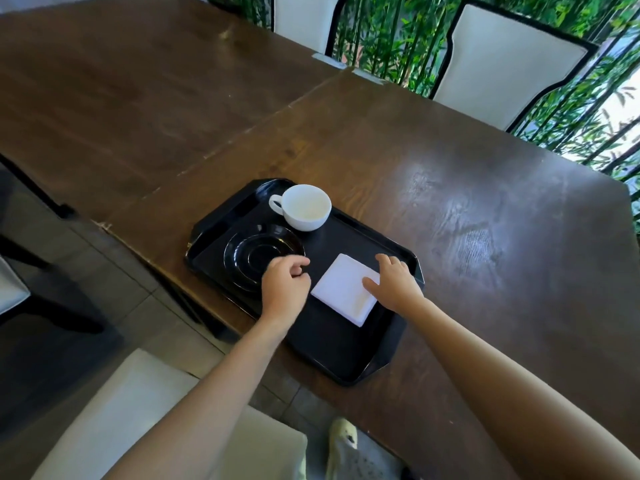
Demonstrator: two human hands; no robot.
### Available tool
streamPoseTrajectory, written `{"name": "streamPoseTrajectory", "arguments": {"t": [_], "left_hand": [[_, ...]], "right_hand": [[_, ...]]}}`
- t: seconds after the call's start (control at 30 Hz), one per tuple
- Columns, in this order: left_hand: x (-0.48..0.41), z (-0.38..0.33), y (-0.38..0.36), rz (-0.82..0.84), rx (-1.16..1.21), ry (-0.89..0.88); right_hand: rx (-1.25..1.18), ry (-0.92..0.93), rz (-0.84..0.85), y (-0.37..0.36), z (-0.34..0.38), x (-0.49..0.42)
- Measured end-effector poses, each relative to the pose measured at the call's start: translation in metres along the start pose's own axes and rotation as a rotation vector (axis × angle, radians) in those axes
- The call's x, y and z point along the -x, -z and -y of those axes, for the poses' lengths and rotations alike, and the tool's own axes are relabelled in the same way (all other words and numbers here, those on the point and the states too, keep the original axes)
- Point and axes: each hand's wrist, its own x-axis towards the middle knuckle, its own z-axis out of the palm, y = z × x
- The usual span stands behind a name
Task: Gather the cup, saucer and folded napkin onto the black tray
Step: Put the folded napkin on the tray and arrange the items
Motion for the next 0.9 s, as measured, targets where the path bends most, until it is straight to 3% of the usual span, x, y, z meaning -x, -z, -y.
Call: {"name": "streamPoseTrajectory", "arguments": {"t": [0.2,0.43,0.6,0.67,0.9], "left_hand": [[-0.066,-0.013,0.032,-0.141,0.034,0.062],[-0.115,-0.012,0.022,0.069,-0.127,0.196],[-0.127,-0.011,0.002,0.084,-0.115,0.18],[-0.133,-0.011,-0.002,0.073,-0.099,0.174],[-0.149,-0.014,-0.006,0.054,-0.073,0.154]], "right_hand": [[-0.18,0.08,0.042,0.016,0.017,-0.034],[-0.415,0.146,0.125,0.023,0.05,-0.093],[-0.617,0.213,0.196,0.013,0.062,-0.125],[-0.694,0.278,0.167,0.006,0.063,-0.131],[-0.844,0.254,-0.063,-0.014,0.067,-0.131]]}}
